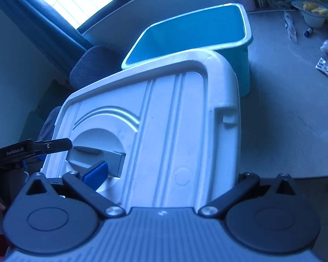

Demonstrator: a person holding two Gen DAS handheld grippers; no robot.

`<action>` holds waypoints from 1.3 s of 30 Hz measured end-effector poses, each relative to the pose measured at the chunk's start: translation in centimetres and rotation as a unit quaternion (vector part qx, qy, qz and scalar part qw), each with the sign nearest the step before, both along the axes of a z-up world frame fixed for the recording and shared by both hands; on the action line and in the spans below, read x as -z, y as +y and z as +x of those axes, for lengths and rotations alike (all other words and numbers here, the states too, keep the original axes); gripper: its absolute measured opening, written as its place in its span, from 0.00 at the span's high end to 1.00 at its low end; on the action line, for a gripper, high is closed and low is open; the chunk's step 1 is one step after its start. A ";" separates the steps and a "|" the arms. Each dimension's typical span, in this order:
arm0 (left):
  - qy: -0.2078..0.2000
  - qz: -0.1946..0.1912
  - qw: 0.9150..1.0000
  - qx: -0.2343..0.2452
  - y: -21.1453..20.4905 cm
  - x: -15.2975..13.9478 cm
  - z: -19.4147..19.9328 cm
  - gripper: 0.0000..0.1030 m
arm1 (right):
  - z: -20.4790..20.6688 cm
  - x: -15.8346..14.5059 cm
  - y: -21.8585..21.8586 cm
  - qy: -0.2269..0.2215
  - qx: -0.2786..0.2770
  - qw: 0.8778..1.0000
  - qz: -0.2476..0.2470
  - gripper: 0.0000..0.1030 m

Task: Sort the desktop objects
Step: 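Lower the lid with both tools onto the rim of the teal tub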

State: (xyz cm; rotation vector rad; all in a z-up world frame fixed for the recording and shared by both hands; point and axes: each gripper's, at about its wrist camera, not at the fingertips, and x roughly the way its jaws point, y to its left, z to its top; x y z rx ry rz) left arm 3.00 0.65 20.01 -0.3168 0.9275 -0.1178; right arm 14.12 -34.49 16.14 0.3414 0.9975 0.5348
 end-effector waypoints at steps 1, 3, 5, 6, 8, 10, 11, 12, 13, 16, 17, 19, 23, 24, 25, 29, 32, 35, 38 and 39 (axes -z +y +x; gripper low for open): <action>-0.002 0.001 1.000 0.003 -0.1 -0.2 0.6 0.00 | 0.3 -0.1 -0.1 -0.001 0.002 1.000 0.000 0.00; -0.005 0.004 1.000 0.008 -0.3 -0.6 1.8 0.00 | 0.9 -0.1 -0.1 0.000 0.007 1.000 0.001 0.00; -0.005 0.006 1.000 0.013 -0.3 -0.9 2.9 0.00 | 1.3 -0.2 -0.2 0.002 0.013 1.000 0.001 0.00; -0.004 0.007 1.000 0.015 -0.3 -1.1 3.5 0.00 | 1.4 -0.3 -0.2 0.002 0.016 1.000 0.001 0.00; 0.001 0.008 1.000 0.020 -0.3 -1.4 4.4 0.00 | 1.5 -0.4 -0.3 0.003 0.021 1.000 0.001 0.00; 0.003 0.007 1.000 0.025 -0.1 -1.6 5.3 0.00 | 1.5 -0.6 -0.3 0.004 0.027 1.000 0.000 0.00; 0.003 0.007 1.000 0.028 0.0 -1.8 5.7 0.00 | 1.5 -0.6 -0.3 0.005 0.029 1.000 0.000 0.00; 0.004 0.007 0.999 0.031 0.1 -1.9 6.2 0.00 | 1.5 -0.6 -0.1 0.005 0.032 0.999 0.000 0.00; 0.004 0.007 0.999 0.034 0.2 -2.0 6.6 0.00 | 1.6 -0.6 0.0 0.006 0.035 0.999 0.000 0.00; 0.004 0.008 0.999 0.043 0.6 -2.4 7.8 0.00 | 1.7 -0.7 0.2 0.006 0.043 0.999 0.002 0.00; 0.004 0.008 0.999 0.046 0.7 -2.5 8.1 0.00 | 1.7 -0.7 0.3 0.005 0.046 0.999 0.002 0.00; 0.003 0.006 0.999 0.052 1.0 -2.6 8.8 0.00 | 2.2 -0.8 0.8 0.001 0.052 0.999 0.001 0.00; 0.000 0.006 0.998 0.061 1.1 -2.9 10.2 0.00 | 3.2 -1.1 1.6 -0.001 0.062 0.998 -0.001 0.00; -0.002 0.005 0.998 0.063 1.1 -3.0 10.5 0.00 | 3.5 -1.2 1.5 -0.001 0.063 0.998 0.000 0.00; -0.003 0.004 0.998 0.065 1.0 -3.1 10.9 0.00 | 3.7 -1.2 1.4 0.000 0.064 0.998 0.000 0.00; -0.004 0.008 0.998 0.062 0.7 -3.1 12.2 0.00 | 5.1 -1.0 1.4 0.004 0.066 0.998 -0.001 0.00; -0.002 0.005 0.998 0.059 0.6 -3.0 13.3 0.00 | 6.7 -1.0 1.3 0.005 0.061 0.998 -0.002 0.00; 0.001 0.004 0.999 0.053 0.4 -2.8 14.8 0.00 | 8.4 -0.9 1.2 0.006 0.056 0.998 -0.004 0.00; 0.000 0.004 0.999 0.049 0.0 -2.8 16.5 0.00 | 10.2 -1.0 0.8 0.007 0.052 0.999 -0.004 0.00; 0.000 0.003 0.999 0.048 -0.2 -2.8 17.1 0.00 | 10.8 -1.1 0.6 0.007 0.052 0.999 -0.004 0.00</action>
